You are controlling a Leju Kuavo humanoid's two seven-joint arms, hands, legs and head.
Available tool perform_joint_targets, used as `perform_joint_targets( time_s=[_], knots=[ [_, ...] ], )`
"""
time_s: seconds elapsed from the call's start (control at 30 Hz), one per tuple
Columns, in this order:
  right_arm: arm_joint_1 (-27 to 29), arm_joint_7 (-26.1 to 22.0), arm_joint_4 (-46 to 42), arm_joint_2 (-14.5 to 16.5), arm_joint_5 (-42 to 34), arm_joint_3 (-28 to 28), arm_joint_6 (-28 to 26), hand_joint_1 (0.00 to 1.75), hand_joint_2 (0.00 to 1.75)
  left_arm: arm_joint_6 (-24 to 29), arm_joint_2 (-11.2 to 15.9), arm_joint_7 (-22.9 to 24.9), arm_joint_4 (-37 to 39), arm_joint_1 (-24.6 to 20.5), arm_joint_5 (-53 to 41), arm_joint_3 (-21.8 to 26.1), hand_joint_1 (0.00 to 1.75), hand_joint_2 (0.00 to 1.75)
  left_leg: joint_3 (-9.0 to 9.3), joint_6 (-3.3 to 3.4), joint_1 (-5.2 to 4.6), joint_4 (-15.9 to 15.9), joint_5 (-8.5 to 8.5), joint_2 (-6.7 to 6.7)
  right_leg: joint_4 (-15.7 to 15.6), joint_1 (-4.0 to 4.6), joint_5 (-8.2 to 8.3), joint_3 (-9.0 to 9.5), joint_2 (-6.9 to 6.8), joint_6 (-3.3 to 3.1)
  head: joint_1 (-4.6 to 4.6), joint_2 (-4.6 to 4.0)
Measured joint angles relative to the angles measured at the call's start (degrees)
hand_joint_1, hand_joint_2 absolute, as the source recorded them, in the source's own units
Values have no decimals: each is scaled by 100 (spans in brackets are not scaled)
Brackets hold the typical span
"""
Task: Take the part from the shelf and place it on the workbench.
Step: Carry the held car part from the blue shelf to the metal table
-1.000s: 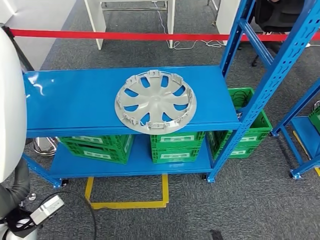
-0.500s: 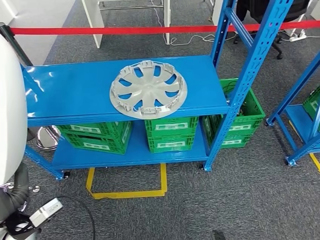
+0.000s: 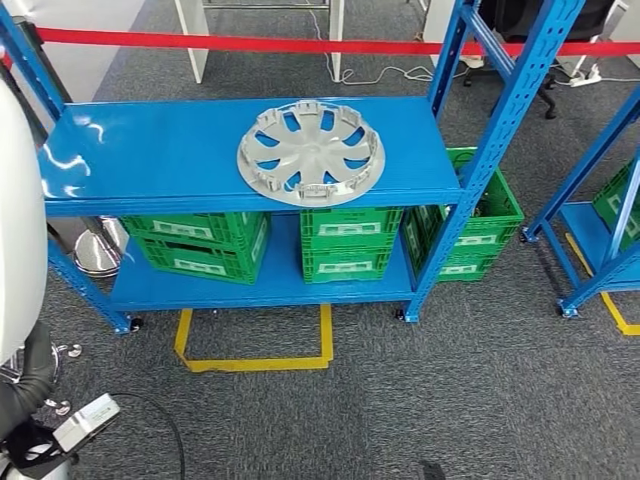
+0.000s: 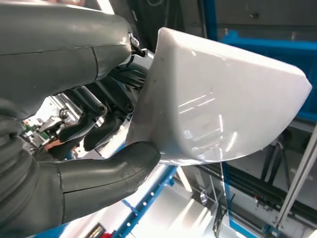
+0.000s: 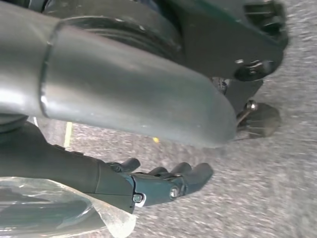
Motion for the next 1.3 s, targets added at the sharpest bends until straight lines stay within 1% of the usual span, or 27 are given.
perform_joint_targets(
  time_s=[0.07,0.1,0.13,0.17,0.23,0.3,0.33,0.37,0.43,0.5,0.57,0.6,0.63,0.67,0.73,0.8,0.83,0.87,0.93,1.0,1.07,1.1,1.13,1.17,1.2,1.23,1.3],
  knots=[
    [-3,0,0,0,1,-1,0,0,0,0,0,0,0,2,2,-2,175,175,-177,52,-36,6,141,7,727,7,-557,-173,3,4,18,0],
    [-4,0,0,0,2,-1,0,0,0,0,1,0,1,3,2,-2,175,175,-279,63,-59,11,217,8,1049,11,-651,-205,3,-2,21,0],
    [-5,0,0,0,2,-1,0,0,0,0,1,0,1,4,2,-2,175,175,-379,70,-82,16,290,9,1227,20,-593,-168,3,-18,22,0],
    [-5,0,0,0,2,-1,0,0,0,0,2,0,1,5,2,-2,175,175,-475,74,-104,21,362,9,1226,36,-427,-39,4,-48,23,0],
    [-12,0,-2,-1,2,-2,-1,0,0,0,2,0,0,5,2,-2,175,175,-616,69,-136,29,492,6,632,92,-122,513,8,-146,22,0],
    [-30,-1,-4,-3,3,-1,-2,0,0,1,4,0,0,5,3,-2,175,175,-688,47,-161,45,606,5,-360,152,-191,1212,9,-231,25,0],
    [-39,-2,-5,-4,4,-1,-2,0,0,1,6,0,0,3,3,-2,175,175,-710,31,-162,45,664,10,-699,177,-276,1419,12,-249,25,0],
    [-43,-4,-5,-3,5,0,-2,0,0,2,8,0,0,3,5,-2,175,175,-725,8,-160,40,724,16,-893,191,-317,1512,14,-257,30,0],
    [-34,-14,1,16,7,-1,-22,0,0,3,16,0,-13,26,45,14,175,175,-774,-55,-146,60,713,-2,-937,168,-236,1433,-3,-292,35,0],
    [-19,-28,5,43,10,-3,-73,0,0,5,45,0,-47,83,146,66,175,175,-867,-146,-122,381,281,-34,-934,129,-108,1297,-37,-361,25,0],
    [-15,-42,4,64,13,-4,-116,0,0,7,87,0,-79,140,245,122,175,175,-987,-227,-71,1080,-317,-38,-872,128,5,1139,-49,-392,13,0],
    [-15,-49,4,74,13,-4,-126,0,0,7,109,0,-86,159,275,140,175,175,-1022,-258,-45,1428,-462,-38,-825,124,59,1041,-55,-384,10,0],
    [-16,-52,4,83,13,-4,-131,0,0,7,126,0,-90,172,287,154,175,175,-1015,-284,-21,1665,-474,-37,-770,118,108,936,-63,-374,12,0],
    [-17,-55,4,87,11,-4,-132,0,0,7,140,0,-92,179,289,163,175,175,-935,-306,1,1730,-360,-37,-705,109,150,809,-73,-360,10,0],
    [-18,-58,4,102,7,-4,-131,0,0,7,158,0,-95,181,262,174,175,175,-531,-338,42,1276,-47,-38,-571,87,213,581,-83,-318,10,0],
    [-23,-61,4,115,0,-4,-131,0,0,7,167,-1,-99,176,226,177,175,175,-37,-327,48,515,-33,-49,-460,89,277,414,-79,-254,10,0],
    [-26,-60,4,119,-2,-4,-134,0,0,7,168,-3,-103,174,216,177,175,175,105,-304,38,258,-98,-55,-433,95,324,361,-76,-223,10,0],
    [-27,-58,4,121,-2,-4,-139,0,0,8,169,-4,-106,172,212,178,175,175,157,-270,19,129,-149,-60,-425,97,382,323,-75,-193,12,0],
    [-17,-57,4,125,3,-4,-157,0,0,9,171,-7,-109,167,207,177,175,175,102,-181,12,68,-93,-44,-423,88,436,253,-59,-129,13,0],
    [-7,-58,4,126,6,-4,-173,0,0,9,169,-8,-109,158,197,173,175,175,2,-66,20,39,12,-14,-179,74,144,122,-24,-67,32,0],
    [-7,-59,4,127,7,-4,-179,0,0,9,167,-9,-109,153,186,170,175,175,-135,13,2,40,123,6,509,62,-389,-89,-4,-34,55,0],
    [-7,-59,4,127,7,-4,-179,0,0,9,167,-9,-109,153,184,170,175,175,-212,32,-19,46,183,13,883,61,-572,-173,-2,-29,59,0],
    [-8,-59,4,127,7,-4,-179,0,0,9,167,-9,-108,154,181,170,175,175,-290,43,-42,50,241,18,1129,63,-632,-192,-1,-35,59,0],
    [-7,-59,4,127,7,-4,-179,0,0,9,168,-9,-108,154,180,171,175,175,-361,51,-66,54,295,20,1179,69,-570,-116,-1,-56,58,0],
    [-7,-59,4,127,7,-4,-179,0,0,9,168,-9,-107,154,180,172,175,175,-423,58,-91,56,345,20,1011,81,-418,63,0,-94,58,0],
    [-11,-59,4,127,8,-4,-180,0,0,9,168,-9,-108,153,181,172,175,175,-476,61,-112,56,393,18,661,108,-243,331,6,-153,59,0],
    [-25,-60,-4,123,9,-4,-188,0,0,9,168,-9,-108,151,196,172,175,175,-554,46,-134,58,486,17,-218,178,-101,913,18,-303,54,0]
  ],
)
